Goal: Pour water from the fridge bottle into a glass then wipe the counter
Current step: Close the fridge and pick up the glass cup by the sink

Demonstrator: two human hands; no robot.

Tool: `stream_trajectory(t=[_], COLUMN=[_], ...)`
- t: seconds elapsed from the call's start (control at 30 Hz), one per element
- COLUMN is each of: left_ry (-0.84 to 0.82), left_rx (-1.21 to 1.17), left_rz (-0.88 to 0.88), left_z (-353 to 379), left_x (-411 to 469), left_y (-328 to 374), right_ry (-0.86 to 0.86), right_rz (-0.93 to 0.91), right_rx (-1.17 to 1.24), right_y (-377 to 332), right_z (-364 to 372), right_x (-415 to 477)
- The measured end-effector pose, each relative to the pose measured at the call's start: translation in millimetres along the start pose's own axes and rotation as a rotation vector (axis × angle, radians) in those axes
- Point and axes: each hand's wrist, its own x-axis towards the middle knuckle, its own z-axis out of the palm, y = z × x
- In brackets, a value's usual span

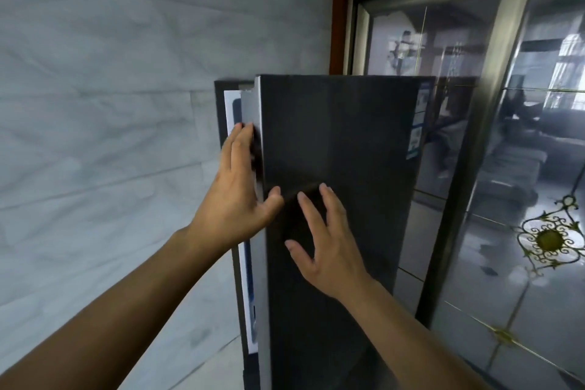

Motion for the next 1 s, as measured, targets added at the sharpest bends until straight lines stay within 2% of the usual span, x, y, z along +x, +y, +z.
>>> stream_trajectory(t=[0.17, 0.4, 0.6, 0.8, 1.0], left_ry=[0.054, 0.106, 0.083, 0.148, 0.132], left_rx=[0.008, 0.054, 0.154, 0.19, 0.2], left_rz=[-0.059, -0.081, -0.174, -0.152, -0.158], left_z=[0.2, 23.0, 51.2, 65.1, 62.1], left_x=[22.9, 50.0, 74.4, 82.7, 80.8], left_y=[-60.4, -112.2, -136.4, -147.6, -144.9], right_ry=[-0.047, -0.09, -0.076, 0.061, 0.064], right_rz=[-0.001, -0.03, -0.074, -0.133, -0.149], right_rx=[-0.193, -0.318, -0.327, -0.24, -0.233], right_y=[2.3, 21.8, 42.4, 55.4, 55.4], right_z=[54.6, 106.1, 128.4, 135.5, 132.6], right_x=[43.4, 85.3, 115.0, 135.1, 135.2])
